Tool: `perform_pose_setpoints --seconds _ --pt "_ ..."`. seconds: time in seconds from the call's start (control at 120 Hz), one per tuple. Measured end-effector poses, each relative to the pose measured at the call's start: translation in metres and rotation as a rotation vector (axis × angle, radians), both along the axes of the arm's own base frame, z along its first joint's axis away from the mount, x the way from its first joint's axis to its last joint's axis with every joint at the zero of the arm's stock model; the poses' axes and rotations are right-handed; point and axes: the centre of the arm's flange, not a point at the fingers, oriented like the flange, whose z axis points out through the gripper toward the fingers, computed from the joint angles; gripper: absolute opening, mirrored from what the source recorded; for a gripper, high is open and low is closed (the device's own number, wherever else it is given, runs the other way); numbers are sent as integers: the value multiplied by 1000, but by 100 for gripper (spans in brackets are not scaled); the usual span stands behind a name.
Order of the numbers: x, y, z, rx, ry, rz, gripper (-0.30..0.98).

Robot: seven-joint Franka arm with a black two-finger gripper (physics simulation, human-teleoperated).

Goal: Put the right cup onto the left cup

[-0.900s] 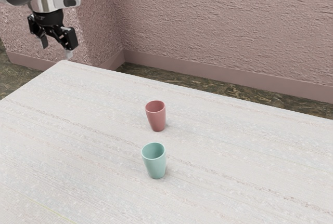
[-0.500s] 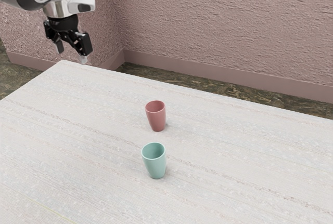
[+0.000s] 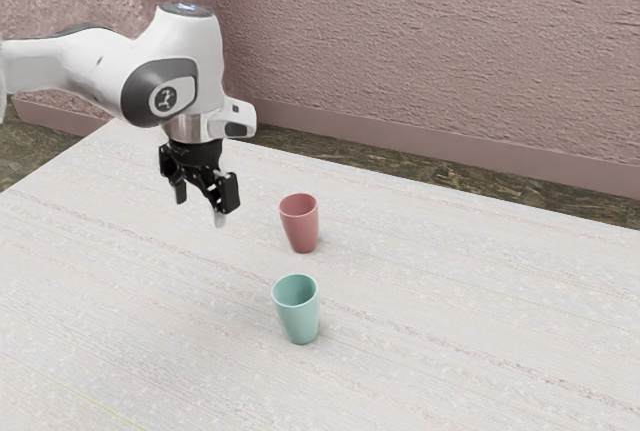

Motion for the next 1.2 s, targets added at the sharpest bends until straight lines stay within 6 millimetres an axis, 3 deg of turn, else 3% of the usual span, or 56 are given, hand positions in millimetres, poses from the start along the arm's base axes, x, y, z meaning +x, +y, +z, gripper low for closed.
perform_pose_setpoints --seconds 0.308,0.533,0.683,1.2 --pt "5 -46 -58 -77 5 35 69" --pt "21 -27 -87 -106 -15 145 69" --pt "24 -49 -103 -114 -20 143 69" --pt "33 -67 -161 -125 -10 192 69"
